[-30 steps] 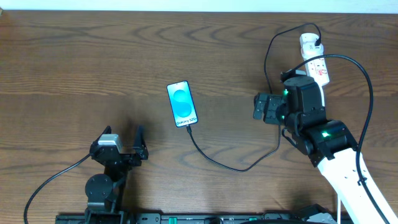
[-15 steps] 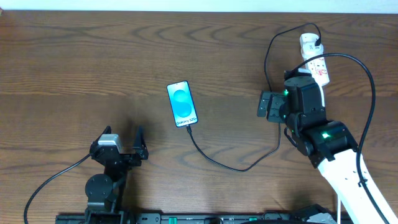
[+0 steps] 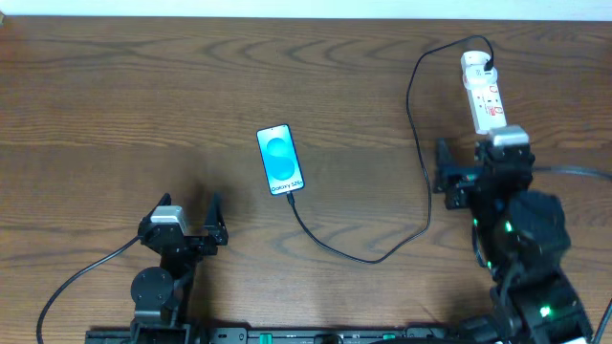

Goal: Plug charger to phone and switch on socket

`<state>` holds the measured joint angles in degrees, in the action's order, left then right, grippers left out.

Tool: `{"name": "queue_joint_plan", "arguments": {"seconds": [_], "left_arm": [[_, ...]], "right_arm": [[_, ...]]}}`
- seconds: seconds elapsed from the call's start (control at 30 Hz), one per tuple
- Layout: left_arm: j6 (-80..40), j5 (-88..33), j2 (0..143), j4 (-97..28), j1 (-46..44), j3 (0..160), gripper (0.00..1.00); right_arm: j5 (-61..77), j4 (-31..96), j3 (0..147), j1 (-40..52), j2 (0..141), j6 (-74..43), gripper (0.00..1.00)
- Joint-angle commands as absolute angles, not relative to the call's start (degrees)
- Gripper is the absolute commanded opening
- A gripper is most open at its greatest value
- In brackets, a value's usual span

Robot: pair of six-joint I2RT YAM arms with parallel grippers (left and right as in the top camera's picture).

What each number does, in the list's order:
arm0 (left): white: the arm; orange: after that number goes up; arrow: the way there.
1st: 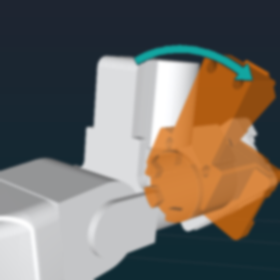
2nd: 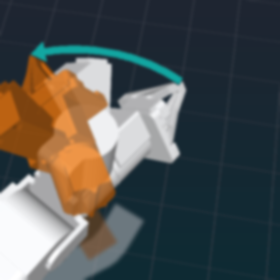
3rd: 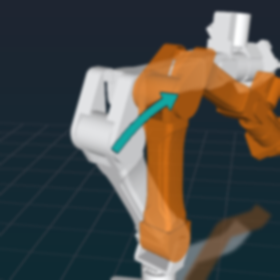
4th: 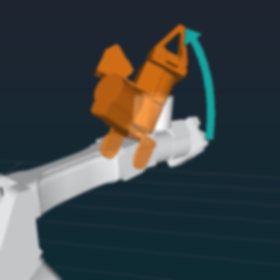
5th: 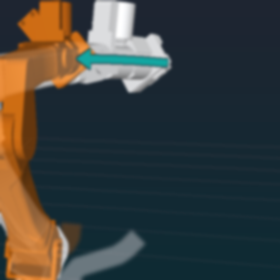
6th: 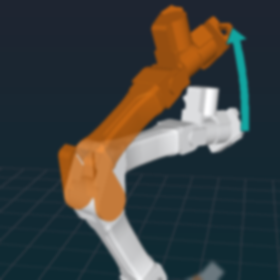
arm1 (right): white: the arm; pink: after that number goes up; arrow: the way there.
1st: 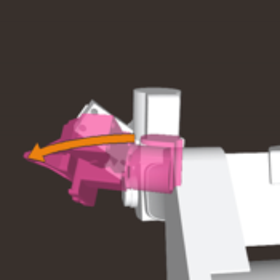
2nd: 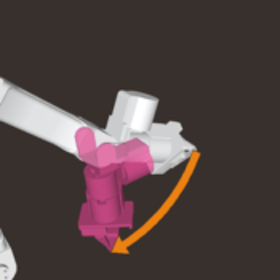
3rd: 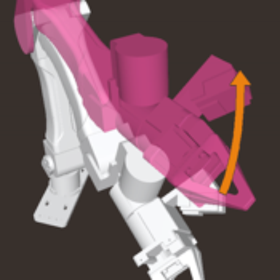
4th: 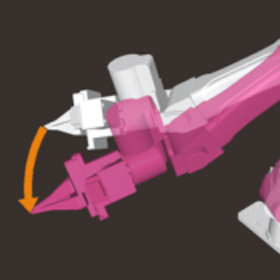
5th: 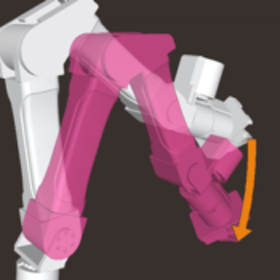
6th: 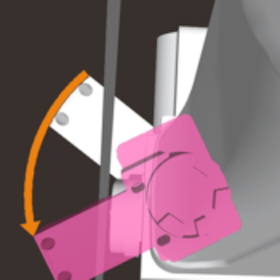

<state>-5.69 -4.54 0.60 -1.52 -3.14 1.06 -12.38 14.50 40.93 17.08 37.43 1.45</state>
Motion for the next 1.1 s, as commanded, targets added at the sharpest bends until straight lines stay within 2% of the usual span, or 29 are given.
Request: {"name": "queue_joint_plan", "arguments": {"seconds": [0.0,0.13,0.4,0.73,1.07], "left_arm": [[-4.8,-5.3,0.23,-3.64,-2.9,0.23,0.89],[-4.8,-5.3,0.23,-3.64,-2.9,0.23,0.89],[-4.8,-5.3,0.23,-3.66,-2.9,0.23,0.89],[-4.8,-5.3,0.23,-3.64,-2.9,0.23,0.89],[-4.8,-5.3,0.23,-3.64,-2.9,0.23,0.89]], "right_arm": [[-11.4,10.79,31.99,13.39,30.65,9.52,0.71],[-8.21,7.66,24.16,9.3,22.94,9.74,0.76],[-1.98,5.02,13.32,3.92,10.81,22.22,0.95],[-1.1,4.49,3.05,0.64,0.19,20.14,0.99],[-1.34,4.27,0.32,0.01,0.32,19.07,0.99]]}}
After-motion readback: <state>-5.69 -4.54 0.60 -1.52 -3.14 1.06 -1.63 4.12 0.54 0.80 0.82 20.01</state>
